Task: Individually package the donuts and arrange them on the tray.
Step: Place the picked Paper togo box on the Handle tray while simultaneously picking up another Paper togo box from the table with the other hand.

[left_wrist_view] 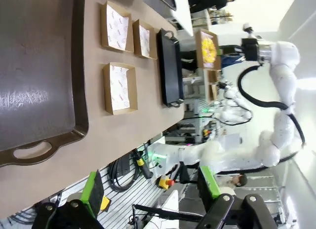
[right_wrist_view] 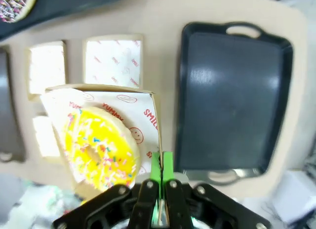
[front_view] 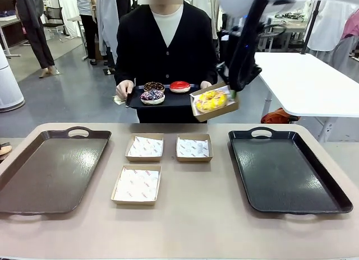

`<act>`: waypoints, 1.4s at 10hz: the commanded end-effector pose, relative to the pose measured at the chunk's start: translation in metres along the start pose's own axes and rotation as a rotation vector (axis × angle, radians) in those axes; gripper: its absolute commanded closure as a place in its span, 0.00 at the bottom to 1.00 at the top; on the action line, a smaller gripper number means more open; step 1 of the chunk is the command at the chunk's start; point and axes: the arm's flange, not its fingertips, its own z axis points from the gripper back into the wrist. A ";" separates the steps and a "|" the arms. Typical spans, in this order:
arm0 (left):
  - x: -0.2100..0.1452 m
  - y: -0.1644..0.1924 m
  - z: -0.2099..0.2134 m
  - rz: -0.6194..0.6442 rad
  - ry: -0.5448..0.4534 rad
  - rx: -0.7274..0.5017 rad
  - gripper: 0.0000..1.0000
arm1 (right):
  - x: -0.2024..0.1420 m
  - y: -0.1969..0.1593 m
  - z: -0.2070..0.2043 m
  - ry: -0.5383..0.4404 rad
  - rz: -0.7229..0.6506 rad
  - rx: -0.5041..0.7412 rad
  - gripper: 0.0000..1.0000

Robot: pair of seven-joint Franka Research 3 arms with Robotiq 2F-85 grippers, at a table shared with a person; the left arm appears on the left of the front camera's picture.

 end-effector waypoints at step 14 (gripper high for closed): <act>0.034 -0.130 -0.328 -0.083 0.282 0.842 0.00 | -0.140 -0.177 -0.114 0.023 -0.084 0.151 0.99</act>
